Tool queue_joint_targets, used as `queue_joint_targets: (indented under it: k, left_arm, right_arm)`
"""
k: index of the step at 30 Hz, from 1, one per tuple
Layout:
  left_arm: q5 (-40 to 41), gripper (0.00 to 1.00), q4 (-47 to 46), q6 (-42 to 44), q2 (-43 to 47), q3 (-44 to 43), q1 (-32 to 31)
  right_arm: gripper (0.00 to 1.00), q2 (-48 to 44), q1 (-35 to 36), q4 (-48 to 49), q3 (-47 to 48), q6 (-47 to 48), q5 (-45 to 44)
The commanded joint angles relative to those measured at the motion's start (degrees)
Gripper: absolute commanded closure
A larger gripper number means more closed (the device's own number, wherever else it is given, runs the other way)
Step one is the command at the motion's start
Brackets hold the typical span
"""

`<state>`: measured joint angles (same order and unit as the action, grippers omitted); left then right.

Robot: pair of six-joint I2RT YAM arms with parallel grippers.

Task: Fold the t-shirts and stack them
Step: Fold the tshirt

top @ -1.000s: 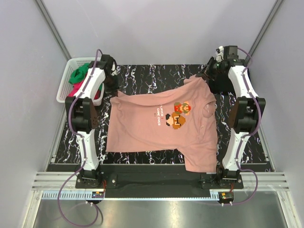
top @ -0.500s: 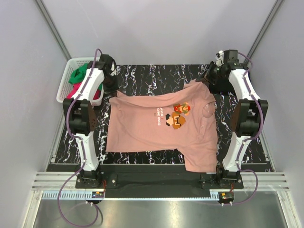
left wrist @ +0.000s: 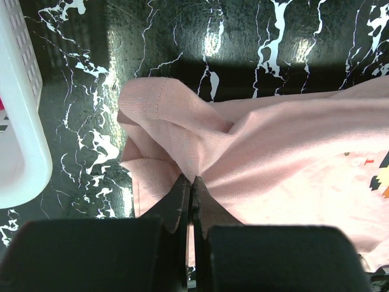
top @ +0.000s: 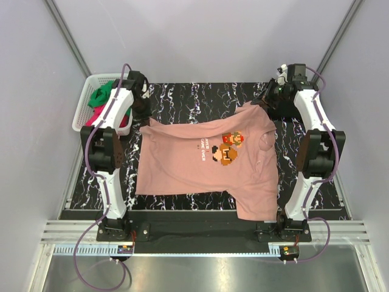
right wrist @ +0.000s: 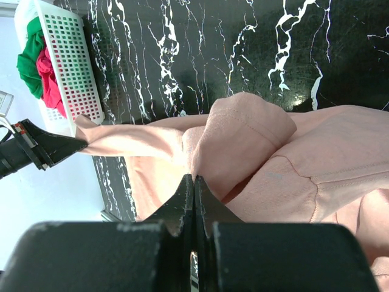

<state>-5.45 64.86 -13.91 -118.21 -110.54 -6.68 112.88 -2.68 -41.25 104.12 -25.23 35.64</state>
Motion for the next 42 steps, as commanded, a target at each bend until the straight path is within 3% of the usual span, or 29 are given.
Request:
queue_joint_targets:
  k: [1,24,42]
  left_arm:
    - [-0.7,1.0,-0.3,0.9,4.1,-0.1,0.0]
    - [-0.5,1.0,-0.2,0.9,6.6,0.1,-0.1]
    - [0.2,1.0,-0.9,0.3,6.2,-1.5,-0.4]
  right_arm:
    - [1.0,-4.4,0.1,2.0,-0.8,0.6,0.7]
    - [1.0,-8.8,0.1,1.4,-3.2,1.2,-0.2]
    - [1.0,-7.0,0.1,1.2,-1.5,1.2,-0.1]
